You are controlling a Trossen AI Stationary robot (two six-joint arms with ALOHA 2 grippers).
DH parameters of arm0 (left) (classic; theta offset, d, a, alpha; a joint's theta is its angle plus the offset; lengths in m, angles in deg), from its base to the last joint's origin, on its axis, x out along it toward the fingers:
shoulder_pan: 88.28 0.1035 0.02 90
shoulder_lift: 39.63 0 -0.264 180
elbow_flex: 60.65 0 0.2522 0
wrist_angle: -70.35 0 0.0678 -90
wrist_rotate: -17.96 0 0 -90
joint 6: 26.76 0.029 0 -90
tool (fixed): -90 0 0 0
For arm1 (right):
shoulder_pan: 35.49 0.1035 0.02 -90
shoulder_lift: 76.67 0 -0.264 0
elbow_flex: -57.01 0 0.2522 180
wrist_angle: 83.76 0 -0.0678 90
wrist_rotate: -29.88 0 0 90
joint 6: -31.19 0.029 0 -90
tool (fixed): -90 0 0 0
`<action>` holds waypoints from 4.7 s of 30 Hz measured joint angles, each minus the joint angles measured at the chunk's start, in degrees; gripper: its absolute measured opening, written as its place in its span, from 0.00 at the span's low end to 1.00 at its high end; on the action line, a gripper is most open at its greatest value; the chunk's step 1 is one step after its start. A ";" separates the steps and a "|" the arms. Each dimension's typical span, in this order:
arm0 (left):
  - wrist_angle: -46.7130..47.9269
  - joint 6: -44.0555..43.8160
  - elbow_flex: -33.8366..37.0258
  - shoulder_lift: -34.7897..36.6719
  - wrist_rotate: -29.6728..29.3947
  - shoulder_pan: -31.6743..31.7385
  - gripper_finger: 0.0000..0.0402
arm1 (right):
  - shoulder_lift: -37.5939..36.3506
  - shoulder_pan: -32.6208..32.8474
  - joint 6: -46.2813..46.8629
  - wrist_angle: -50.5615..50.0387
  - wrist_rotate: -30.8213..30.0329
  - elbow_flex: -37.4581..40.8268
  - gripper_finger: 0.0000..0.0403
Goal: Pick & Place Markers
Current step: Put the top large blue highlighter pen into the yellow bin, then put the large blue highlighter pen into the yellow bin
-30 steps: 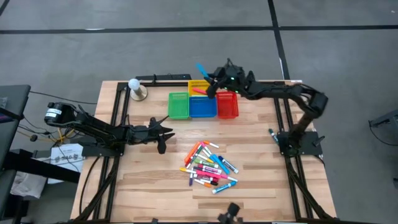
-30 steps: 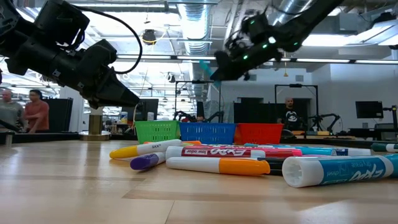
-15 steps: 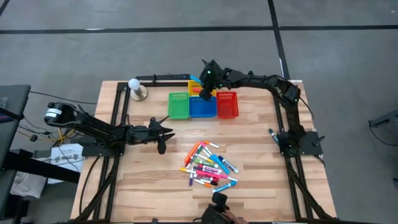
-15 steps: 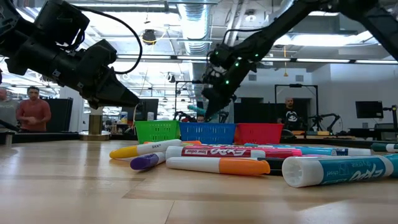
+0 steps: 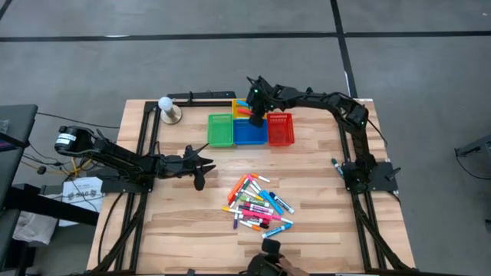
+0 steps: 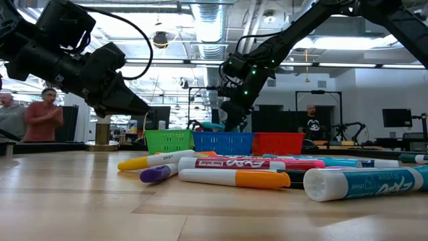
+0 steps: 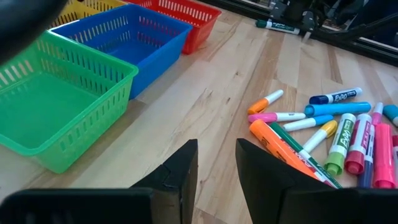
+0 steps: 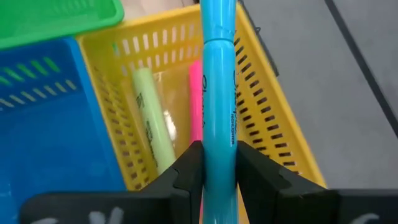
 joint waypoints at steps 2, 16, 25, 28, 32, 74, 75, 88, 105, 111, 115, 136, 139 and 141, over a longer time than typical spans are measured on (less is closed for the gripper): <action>0.00 0.00 0.00 -0.01 0.00 0.00 0.27 | 0.00 0.00 0.00 -0.47 0.00 0.00 0.20; 0.02 0.06 0.00 0.01 0.00 0.00 0.27 | -0.13 0.13 0.61 -1.78 -2.02 0.00 0.35; 0.02 0.26 0.00 -0.02 0.00 0.00 0.27 | -0.57 1.56 4.59 -3.55 -7.62 -0.39 0.33; 0.04 0.23 0.00 -0.02 0.00 0.00 0.27 | -1.74 2.83 4.57 -4.00 -7.43 -0.41 0.32; 0.07 0.23 0.00 -0.02 0.00 0.00 0.27 | -5.19 4.54 4.57 -4.44 -7.28 0.51 0.31; -1.49 -1.11 0.04 0.00 -3.67 0.37 0.27 | -48.61 52.05 68.17 16.34 -28.05 53.77 0.30; -1.51 -1.52 0.04 -0.01 -3.67 0.37 0.27 | -48.07 53.15 68.12 17.55 -27.82 53.77 0.30; -1.51 -3.12 0.04 0.01 -3.65 -1.22 0.27 | -41.88 60.36 57.88 31.23 -23.61 53.72 0.30; -1.42 -6.05 0.13 -0.37 -3.51 -1.25 0.27 | -32.43 59.03 68.08 28.80 -6.05 51.95 0.30; -1.57 -7.42 0.15 -1.46 -2.99 -2.93 0.27 | -29.62 57.40 62.33 27.02 -3.17 48.00 0.30; -1.89 -8.75 0.17 -2.20 -3.03 -4.07 0.27 | -29.31 57.26 62.08 21.30 -4.27 45.59 0.30; -5.60 -12.11 0.09 -7.88 -3.45 -5.77 0.27 | -21.31 57.74 61.57 1.52 -6.33 33.46 0.30; -5.94 -12.11 0.09 -8.26 -3.43 -5.75 0.27 | -21.31 57.75 61.57 0.80 -7.10 33.44 0.30; -6.13 -12.11 0.10 -8.26 -3.45 -5.75 0.27 | -21.03 57.72 61.39 0.78 -7.24 33.44 0.30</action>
